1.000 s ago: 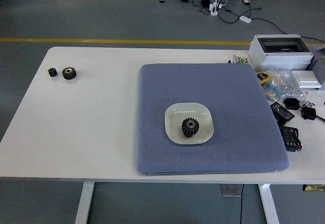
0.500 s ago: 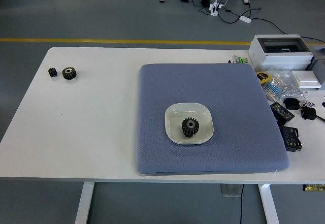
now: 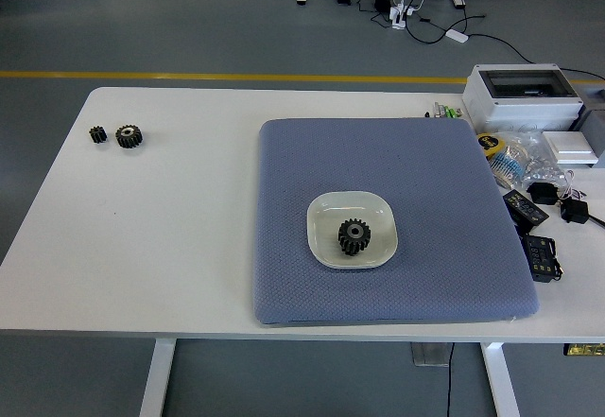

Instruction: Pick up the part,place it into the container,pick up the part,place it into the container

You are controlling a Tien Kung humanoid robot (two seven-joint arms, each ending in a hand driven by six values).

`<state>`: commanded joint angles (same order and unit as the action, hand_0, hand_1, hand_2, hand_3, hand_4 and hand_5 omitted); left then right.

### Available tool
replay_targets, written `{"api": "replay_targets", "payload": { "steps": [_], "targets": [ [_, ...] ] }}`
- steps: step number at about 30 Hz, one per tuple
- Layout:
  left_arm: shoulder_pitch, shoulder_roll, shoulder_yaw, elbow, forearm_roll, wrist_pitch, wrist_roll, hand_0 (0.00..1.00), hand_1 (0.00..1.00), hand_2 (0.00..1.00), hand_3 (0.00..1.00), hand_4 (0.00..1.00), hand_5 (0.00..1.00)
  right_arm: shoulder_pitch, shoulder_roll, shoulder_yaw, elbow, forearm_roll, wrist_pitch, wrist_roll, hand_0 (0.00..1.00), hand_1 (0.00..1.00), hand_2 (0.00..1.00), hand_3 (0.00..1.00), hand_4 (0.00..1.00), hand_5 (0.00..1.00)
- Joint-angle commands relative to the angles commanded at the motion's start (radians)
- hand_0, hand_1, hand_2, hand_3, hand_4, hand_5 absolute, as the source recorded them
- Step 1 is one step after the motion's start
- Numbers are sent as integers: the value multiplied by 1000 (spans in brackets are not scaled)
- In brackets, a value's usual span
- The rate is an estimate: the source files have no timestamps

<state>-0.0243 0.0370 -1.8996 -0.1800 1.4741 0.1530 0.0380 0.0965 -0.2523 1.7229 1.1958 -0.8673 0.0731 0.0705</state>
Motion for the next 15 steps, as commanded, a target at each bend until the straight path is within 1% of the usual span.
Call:
{"api": "replay_targets", "payload": {
  "steps": [11, 12, 15],
  "targets": [
    [5, -1, 13, 0, -6, 0, 0, 715, 697, 746, 614, 756, 698, -7, 1, 6, -1, -8, -12, -10, 811, 788, 822, 817, 998, 828],
    [5, -1, 13, 0, -7, 1, 0, 715, 697, 746, 613, 755, 697, -7, 0, 8, -1, -9, -13, -10, 797, 769, 812, 817, 998, 824],
    [4, 1, 13, 0, -4, 0, 0, 715, 697, 746, 613, 755, 697, -8, -3, 17, 0, -9, -14, -10, 797, 769, 812, 817, 998, 824]
  ]
}}
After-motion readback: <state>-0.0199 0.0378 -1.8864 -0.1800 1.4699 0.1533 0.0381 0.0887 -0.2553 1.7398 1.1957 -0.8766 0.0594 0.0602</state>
